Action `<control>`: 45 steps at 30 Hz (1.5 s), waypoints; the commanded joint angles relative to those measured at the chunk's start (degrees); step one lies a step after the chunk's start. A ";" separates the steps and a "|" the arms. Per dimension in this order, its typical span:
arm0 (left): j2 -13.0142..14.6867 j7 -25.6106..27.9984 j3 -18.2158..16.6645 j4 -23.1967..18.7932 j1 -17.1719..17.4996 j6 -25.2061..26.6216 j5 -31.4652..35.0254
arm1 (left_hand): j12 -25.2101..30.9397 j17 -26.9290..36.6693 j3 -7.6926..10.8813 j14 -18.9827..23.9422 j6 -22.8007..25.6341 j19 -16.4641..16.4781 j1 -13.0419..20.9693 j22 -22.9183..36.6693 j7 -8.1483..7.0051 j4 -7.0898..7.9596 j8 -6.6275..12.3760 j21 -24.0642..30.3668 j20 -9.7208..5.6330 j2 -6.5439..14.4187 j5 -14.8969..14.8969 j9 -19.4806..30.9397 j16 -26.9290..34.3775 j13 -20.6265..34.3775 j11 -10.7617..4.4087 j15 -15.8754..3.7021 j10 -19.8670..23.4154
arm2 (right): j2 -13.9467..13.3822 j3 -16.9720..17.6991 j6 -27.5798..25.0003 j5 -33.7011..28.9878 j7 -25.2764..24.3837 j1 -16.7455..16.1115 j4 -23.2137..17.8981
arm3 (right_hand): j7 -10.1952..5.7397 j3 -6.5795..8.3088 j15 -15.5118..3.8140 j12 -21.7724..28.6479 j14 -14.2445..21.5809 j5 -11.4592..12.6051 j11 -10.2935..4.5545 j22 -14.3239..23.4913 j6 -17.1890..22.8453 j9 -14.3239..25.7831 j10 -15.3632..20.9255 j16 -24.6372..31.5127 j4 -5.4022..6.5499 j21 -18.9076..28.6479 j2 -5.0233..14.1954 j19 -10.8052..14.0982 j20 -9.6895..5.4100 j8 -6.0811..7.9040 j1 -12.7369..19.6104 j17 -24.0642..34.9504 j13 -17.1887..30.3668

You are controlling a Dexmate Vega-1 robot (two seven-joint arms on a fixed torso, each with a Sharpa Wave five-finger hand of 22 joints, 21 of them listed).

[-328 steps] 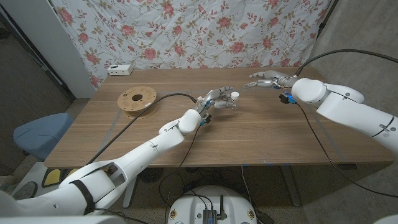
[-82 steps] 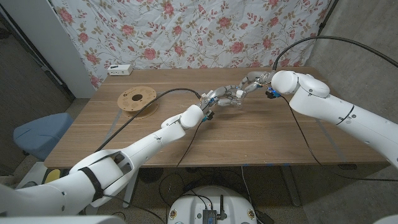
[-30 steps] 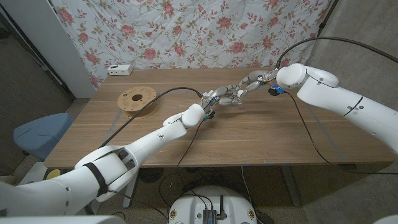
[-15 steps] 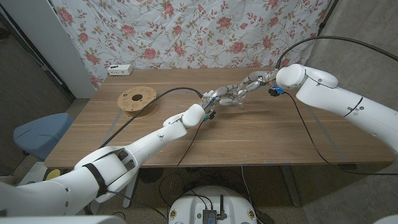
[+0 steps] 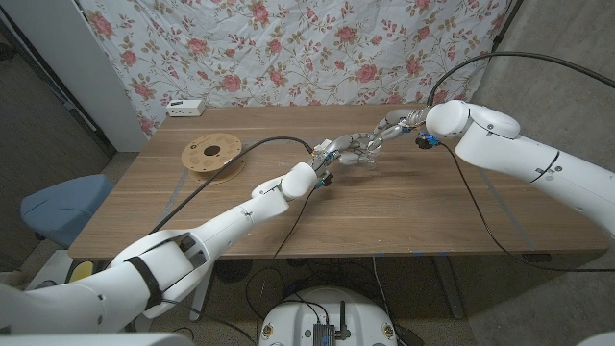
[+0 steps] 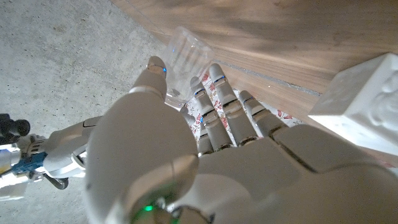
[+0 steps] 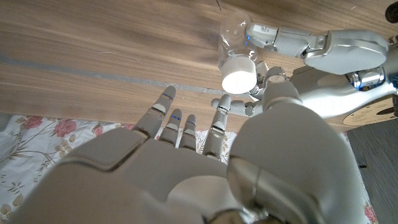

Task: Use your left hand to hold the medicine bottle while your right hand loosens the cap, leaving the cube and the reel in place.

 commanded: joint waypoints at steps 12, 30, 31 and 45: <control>0.00 0.25 -0.22 0.11 0.08 -0.30 0.16 | 0.35 0.02 0.60 0.54 -0.04 0.50 -0.57 0.11 -0.30 -0.03 -0.17 -0.12 -6.57 0.07 0.36 0.29 0.02 0.15 -0.53 -5.92 0.86 | 0.43 -2.34 -2.30 -1.82 3.23 2.44 0.18 | 1.33 -0.60 0.75 -0.19 -0.35 -0.05 0.56 0.28 -0.90 0.40 -0.88 0.02 -0.25 0.01 -0.53 -0.73 0.65 -0.13 -1.07 0.11 0.35; 0.17 0.29 -0.29 -0.20 0.19 -0.48 0.28 | 0.36 0.01 0.90 0.51 -0.01 0.50 -0.65 0.11 -0.34 -0.11 -0.15 -0.12 -6.63 -0.07 0.36 0.29 0.01 0.15 -0.65 -5.95 0.88 | 0.72 -2.48 -2.65 -2.90 1.55 1.63 0.09 | 0.79 -0.02 0.69 0.27 0.45 0.19 0.59 0.28 1.75 0.75 0.08 0.34 -0.99 0.24 0.28 -0.37 0.53 1.07 -0.25 -0.03 0.36; 0.19 0.25 -0.30 -0.23 0.21 -0.49 0.26 | 0.35 0.02 0.93 0.56 0.00 0.49 -0.69 0.11 -0.34 -0.08 -0.15 -0.12 -6.65 -0.03 0.37 0.29 0.03 0.15 -0.60 -5.92 0.86 | 0.74 -2.51 -2.81 -3.02 1.46 1.60 0.04 | 0.76 0.07 0.63 0.31 0.47 0.22 0.64 0.28 1.80 0.78 0.21 0.36 -1.03 0.24 0.43 -0.36 0.53 1.11 -0.15 -0.02 0.36; 0.55 0.30 -0.44 -1.02 0.70 -0.28 0.35 | 0.35 0.01 1.12 0.54 0.04 0.47 -0.73 0.11 -0.34 -0.15 -0.13 -0.13 -6.63 -0.15 0.36 0.29 0.01 0.15 -0.66 -5.99 0.88 | 0.74 -2.72 -3.34 -3.82 0.97 1.28 -0.40 | -0.08 0.62 0.13 0.44 1.02 0.31 0.43 0.27 3.95 1.10 0.76 0.53 -1.81 0.46 1.00 0.26 0.32 2.22 0.91 -0.11 0.36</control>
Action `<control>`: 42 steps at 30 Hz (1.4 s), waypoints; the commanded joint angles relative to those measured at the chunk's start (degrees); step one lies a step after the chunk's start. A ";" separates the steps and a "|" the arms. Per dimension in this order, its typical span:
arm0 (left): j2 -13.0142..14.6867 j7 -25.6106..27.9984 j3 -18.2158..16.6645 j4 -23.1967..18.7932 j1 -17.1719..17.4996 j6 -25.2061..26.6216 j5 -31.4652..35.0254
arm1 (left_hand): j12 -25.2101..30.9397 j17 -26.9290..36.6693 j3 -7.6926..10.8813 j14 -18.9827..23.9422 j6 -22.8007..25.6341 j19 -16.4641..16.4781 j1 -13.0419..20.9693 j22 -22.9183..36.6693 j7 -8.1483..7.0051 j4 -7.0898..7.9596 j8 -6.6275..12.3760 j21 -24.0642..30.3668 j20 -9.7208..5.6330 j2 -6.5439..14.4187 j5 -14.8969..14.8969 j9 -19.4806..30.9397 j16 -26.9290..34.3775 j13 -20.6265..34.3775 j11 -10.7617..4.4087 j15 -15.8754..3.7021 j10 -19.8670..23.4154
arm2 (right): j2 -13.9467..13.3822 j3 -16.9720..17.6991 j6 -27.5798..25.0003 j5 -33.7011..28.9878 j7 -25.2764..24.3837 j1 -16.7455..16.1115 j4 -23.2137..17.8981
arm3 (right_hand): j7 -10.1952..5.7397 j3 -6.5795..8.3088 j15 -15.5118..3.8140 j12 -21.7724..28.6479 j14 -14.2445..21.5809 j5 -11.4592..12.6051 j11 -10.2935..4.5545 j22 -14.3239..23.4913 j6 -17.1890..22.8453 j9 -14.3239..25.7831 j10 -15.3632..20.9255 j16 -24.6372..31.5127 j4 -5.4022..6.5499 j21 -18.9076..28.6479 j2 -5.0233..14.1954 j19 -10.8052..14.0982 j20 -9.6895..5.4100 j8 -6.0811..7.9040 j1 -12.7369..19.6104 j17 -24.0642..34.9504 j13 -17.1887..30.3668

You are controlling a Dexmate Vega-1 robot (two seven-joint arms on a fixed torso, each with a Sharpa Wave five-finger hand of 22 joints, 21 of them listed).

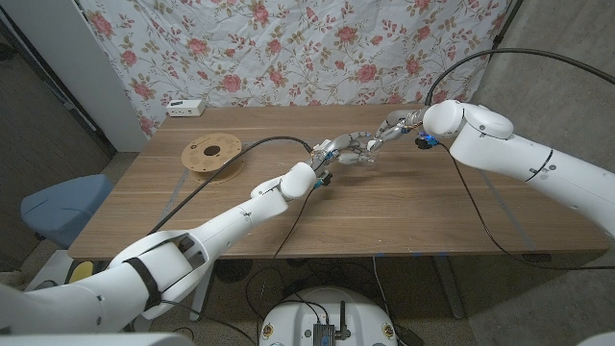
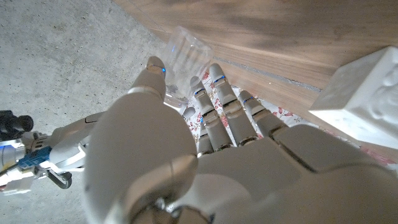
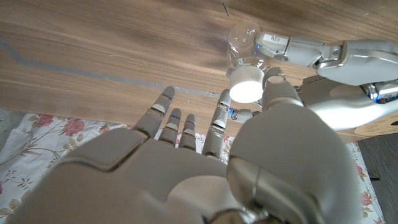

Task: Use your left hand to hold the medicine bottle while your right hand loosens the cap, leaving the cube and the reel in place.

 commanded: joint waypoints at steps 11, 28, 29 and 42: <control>0.31 -0.06 -0.16 -0.81 0.49 0.37 0.08 | 0.32 0.02 0.55 0.60 0.07 0.49 -0.27 0.10 -0.37 0.14 -0.16 -0.12 -6.64 0.47 0.37 0.29 0.04 0.14 -0.57 -5.95 0.84 | 0.11 -0.17 -0.45 -1.38 -1.32 -0.96 -0.81 | -1.06 0.55 -0.37 0.71 1.31 0.28 -0.56 0.26 2.71 0.60 1.63 0.60 -0.91 0.53 0.75 1.24 -0.37 1.47 1.31 0.18 0.07; 0.06 -0.24 -0.13 -0.16 0.21 0.04 -0.07 | 0.33 0.03 0.77 0.64 -0.01 0.48 -0.69 0.11 -0.40 0.28 -0.18 -0.12 -6.66 0.41 0.34 0.29 0.05 0.15 -0.61 -5.84 0.85 | 0.32 0.11 0.11 -2.05 -2.12 -1.66 -0.77 | -1.66 0.88 -0.77 0.87 2.08 0.26 -0.82 0.26 5.31 1.08 2.66 0.86 -1.57 0.66 1.04 1.97 -0.59 3.08 2.35 0.21 0.05; 0.08 -0.29 -0.13 -0.22 0.22 0.13 -0.08 | 0.33 0.03 0.78 0.64 -0.03 0.48 -0.72 0.11 -0.40 0.29 -0.19 -0.12 -6.66 0.40 0.33 0.29 0.05 0.15 -0.62 -5.83 0.86 | 0.41 0.12 0.04 -2.17 -2.33 -1.74 -0.77 | -1.85 0.92 -0.79 0.86 2.14 0.27 -0.86 0.26 5.56 1.10 2.70 0.87 -1.63 0.65 1.06 1.99 -0.63 3.21 2.46 0.21 0.05; -0.03 -0.29 -0.07 -0.02 0.15 0.09 -0.11 | 0.34 0.04 0.92 0.75 0.04 0.51 -0.94 0.11 -0.51 0.35 -0.16 -0.11 -6.69 0.42 0.33 0.29 0.09 0.15 -0.84 -5.81 0.86 | 0.55 0.37 1.22 -2.46 -2.64 -2.15 -0.40 | -3.07 1.67 -1.48 1.05 2.93 0.39 -1.45 0.26 7.24 1.07 3.89 1.12 -2.28 0.62 1.74 2.35 -0.95 4.18 4.14 0.28 0.04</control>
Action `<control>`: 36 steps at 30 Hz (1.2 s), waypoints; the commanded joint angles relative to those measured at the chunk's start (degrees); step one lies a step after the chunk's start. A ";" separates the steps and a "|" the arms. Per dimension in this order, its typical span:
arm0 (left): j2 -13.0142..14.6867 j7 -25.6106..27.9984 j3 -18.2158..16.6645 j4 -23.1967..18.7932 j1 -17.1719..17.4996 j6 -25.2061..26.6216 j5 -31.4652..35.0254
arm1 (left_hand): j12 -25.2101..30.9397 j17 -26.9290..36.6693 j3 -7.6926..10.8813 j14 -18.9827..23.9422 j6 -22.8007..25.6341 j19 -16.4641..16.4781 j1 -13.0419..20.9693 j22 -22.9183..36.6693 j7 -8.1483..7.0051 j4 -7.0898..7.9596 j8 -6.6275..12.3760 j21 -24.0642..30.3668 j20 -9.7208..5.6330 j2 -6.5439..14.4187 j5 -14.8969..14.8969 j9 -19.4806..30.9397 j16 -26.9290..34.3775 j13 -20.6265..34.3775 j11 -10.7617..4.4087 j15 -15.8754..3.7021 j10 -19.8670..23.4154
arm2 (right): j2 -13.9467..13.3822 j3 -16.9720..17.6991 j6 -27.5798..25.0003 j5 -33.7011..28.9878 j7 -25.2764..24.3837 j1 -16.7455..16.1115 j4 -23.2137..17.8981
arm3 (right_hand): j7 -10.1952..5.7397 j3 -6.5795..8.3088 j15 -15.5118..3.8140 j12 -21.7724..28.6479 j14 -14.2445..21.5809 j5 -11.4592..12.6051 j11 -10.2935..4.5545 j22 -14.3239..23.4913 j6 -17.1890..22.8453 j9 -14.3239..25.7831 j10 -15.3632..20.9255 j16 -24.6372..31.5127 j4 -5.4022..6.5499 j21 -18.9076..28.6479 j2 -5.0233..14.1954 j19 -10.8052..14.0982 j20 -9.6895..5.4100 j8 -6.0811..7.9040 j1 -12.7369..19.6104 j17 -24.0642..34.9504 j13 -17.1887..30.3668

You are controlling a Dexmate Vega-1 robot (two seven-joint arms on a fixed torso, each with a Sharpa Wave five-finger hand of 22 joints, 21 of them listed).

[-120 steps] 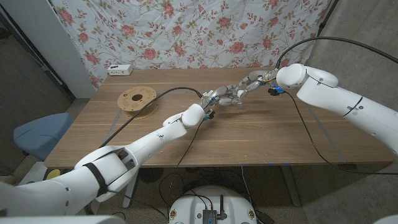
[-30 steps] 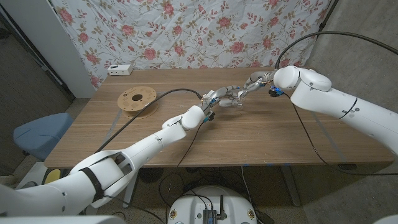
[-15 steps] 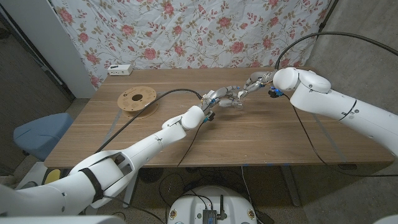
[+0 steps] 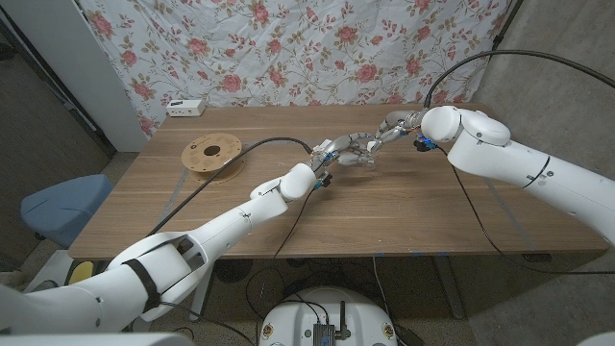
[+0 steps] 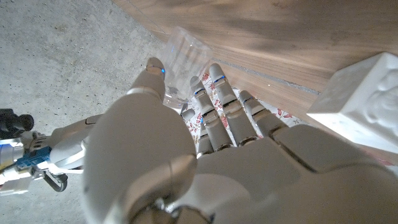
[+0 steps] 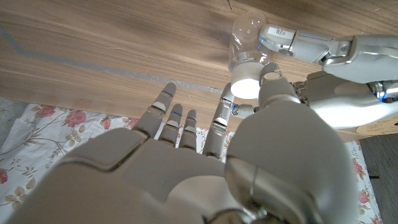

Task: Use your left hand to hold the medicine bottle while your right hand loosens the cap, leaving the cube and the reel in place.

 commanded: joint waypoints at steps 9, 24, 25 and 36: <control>-0.23 -0.29 0.17 0.43 -0.33 -0.36 -0.12 | 0.33 0.02 0.64 0.75 0.27 0.49 -0.34 0.11 -0.35 -0.07 -0.14 -0.12 -6.68 0.31 0.42 0.29 0.05 0.18 -0.52 -5.85 0.74 | -0.03 0.85 0.82 -0.40 -0.82 -1.16 -0.27 | -0.83 0.91 0.03 0.09 0.52 0.47 -0.42 0.25 1.28 0.15 0.95 0.20 -0.84 0.21 0.44 0.76 -0.24 0.78 2.14 0.14 0.19; 0.04 -0.44 0.13 -0.30 0.04 -0.20 -0.12 | 0.31 0.02 0.87 0.74 0.41 0.45 -0.52 0.11 -0.37 -0.08 -0.10 -0.13 -6.64 0.30 0.41 0.29 0.04 0.18 -0.66 -5.84 0.69 | -0.62 1.86 0.63 -0.16 -1.83 -2.48 -1.46 | -1.62 1.83 -0.77 0.12 1.01 0.45 -1.99 0.24 2.56 0.04 1.79 0.41 -1.03 0.24 1.52 1.21 -0.51 1.59 4.08 0.28 0.18; 0.06 -0.43 0.13 -0.37 0.08 -0.17 -0.10 | 0.31 0.02 0.90 0.76 0.45 0.44 -0.50 0.11 -0.37 -0.08 -0.09 -0.13 -6.64 0.33 0.42 0.29 0.05 0.18 -0.67 -5.88 0.70 | -0.59 1.92 0.42 -0.14 -1.85 -2.53 -1.54 | -1.71 1.91 -0.76 0.11 1.05 0.46 -2.06 0.24 2.71 0.03 1.81 0.41 -1.10 0.27 1.55 1.29 -0.55 1.66 4.28 0.27 0.18; 0.48 -0.58 -0.04 -1.42 0.68 0.32 -0.23 | 0.32 0.02 1.07 0.76 0.50 0.45 -0.70 0.11 -0.39 -0.09 -0.10 -0.12 -6.66 0.25 0.41 0.30 0.05 0.19 -0.41 -5.81 0.69 | -0.94 2.59 0.48 1.45 -1.40 -2.79 -1.68 | -2.40 2.95 -1.28 -0.10 1.02 0.55 -3.04 0.23 2.84 -0.08 1.83 0.41 -1.25 0.17 2.75 1.31 -0.74 1.87 6.17 0.38 0.16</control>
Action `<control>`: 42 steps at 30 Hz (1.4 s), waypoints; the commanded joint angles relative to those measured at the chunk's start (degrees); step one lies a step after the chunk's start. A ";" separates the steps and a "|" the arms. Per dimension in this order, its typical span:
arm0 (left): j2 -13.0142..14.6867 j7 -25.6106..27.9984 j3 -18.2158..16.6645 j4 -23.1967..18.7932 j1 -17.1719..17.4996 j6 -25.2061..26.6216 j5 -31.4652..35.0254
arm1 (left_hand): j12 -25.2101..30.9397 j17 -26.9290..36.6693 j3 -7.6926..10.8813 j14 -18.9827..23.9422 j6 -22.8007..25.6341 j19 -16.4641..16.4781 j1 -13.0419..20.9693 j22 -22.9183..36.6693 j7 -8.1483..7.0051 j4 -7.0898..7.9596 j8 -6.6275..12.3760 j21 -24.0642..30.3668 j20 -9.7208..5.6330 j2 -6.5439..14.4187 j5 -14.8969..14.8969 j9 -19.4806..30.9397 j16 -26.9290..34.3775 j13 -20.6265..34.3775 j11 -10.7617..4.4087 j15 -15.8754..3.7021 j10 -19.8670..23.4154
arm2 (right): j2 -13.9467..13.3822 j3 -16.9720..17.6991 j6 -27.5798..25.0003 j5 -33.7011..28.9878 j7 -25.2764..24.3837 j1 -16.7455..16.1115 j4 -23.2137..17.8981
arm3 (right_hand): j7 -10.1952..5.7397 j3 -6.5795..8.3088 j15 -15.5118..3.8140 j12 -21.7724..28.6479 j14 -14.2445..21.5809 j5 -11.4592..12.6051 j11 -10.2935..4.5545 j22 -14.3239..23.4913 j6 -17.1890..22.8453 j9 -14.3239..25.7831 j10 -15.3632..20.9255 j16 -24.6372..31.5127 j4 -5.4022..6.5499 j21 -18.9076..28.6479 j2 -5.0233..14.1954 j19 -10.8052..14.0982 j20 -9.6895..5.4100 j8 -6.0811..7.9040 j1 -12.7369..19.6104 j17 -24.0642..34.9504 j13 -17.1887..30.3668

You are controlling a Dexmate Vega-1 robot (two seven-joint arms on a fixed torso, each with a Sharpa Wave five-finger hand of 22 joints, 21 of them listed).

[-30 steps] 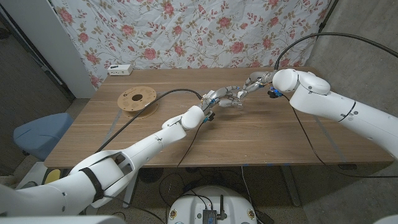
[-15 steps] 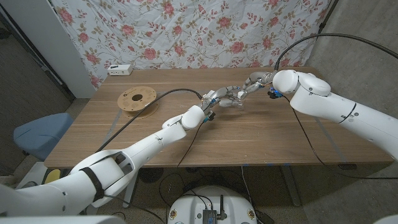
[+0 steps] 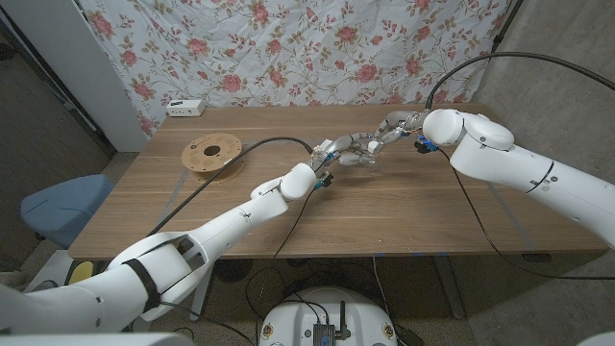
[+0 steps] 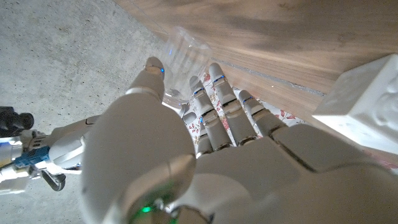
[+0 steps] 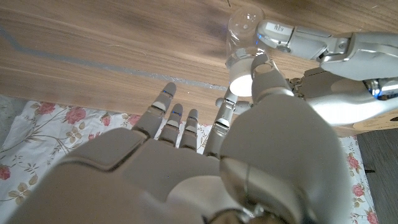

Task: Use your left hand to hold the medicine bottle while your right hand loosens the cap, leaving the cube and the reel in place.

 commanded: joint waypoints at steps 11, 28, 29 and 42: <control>0.28 -0.31 -0.13 -0.60 0.54 0.16 -0.17 | 0.30 0.03 0.64 0.80 0.27 0.44 -0.38 0.11 -0.15 0.10 -0.12 -0.12 -6.61 0.30 0.26 0.30 0.05 0.16 -0.44 -5.84 0.65 | -0.59 1.63 0.09 3.63 -0.29 -0.87 -0.38 | -1.59 2.64 -1.17 -0.50 -0.44 0.87 -2.08 0.23 0.35 -0.06 -0.39 0.22 -0.32 -0.07 3.13 0.21 -0.85 0.42 4.49 0.17 0.12; 0.04 -0.07 -0.14 -0.29 0.47 0.35 -0.15 | 0.28 0.03 0.95 0.91 0.16 0.36 -0.51 0.11 -0.30 0.03 -0.16 -0.15 -6.52 0.27 0.25 0.30 0.07 0.15 -0.33 -5.88 0.58 | -0.63 2.85 2.97 6.52 -2.13 -1.47 0.94 | -2.67 3.63 -1.85 -0.56 -0.39 1.12 -3.98 0.23 1.18 -0.28 -0.10 0.12 -0.58 -0.07 3.66 0.16 -1.34 0.80 7.59 0.00 0.08; 0.04 -0.04 -0.13 -0.28 0.47 0.35 -0.13 | 0.28 0.03 0.97 0.92 0.17 0.38 -0.52 0.11 -0.34 0.03 -0.16 -0.14 -6.54 0.28 0.25 0.30 0.07 0.15 -0.31 -5.88 0.58 | -0.63 2.91 2.95 6.61 -2.23 -1.51 0.96 | -2.78 3.68 -1.94 -0.54 -0.34 1.13 -4.16 0.23 1.29 -0.30 0.00 0.13 -0.58 -0.06 3.68 0.18 -1.35 0.83 7.78 -0.01 0.08; 0.00 -0.14 -0.07 -0.09 0.40 0.13 -0.18 | 0.30 0.03 1.16 0.97 0.20 0.42 -0.67 0.11 -0.40 0.02 -0.15 -0.12 -6.57 0.23 0.24 0.30 0.07 0.15 -0.50 -5.86 0.63 | -1.05 3.93 3.91 8.32 -3.27 -2.34 1.04 | -3.52 4.44 -2.87 -0.47 0.01 1.48 -5.08 0.24 2.31 -0.58 0.54 0.31 -0.47 -0.06 4.76 0.08 -1.78 1.03 9.96 0.05 0.05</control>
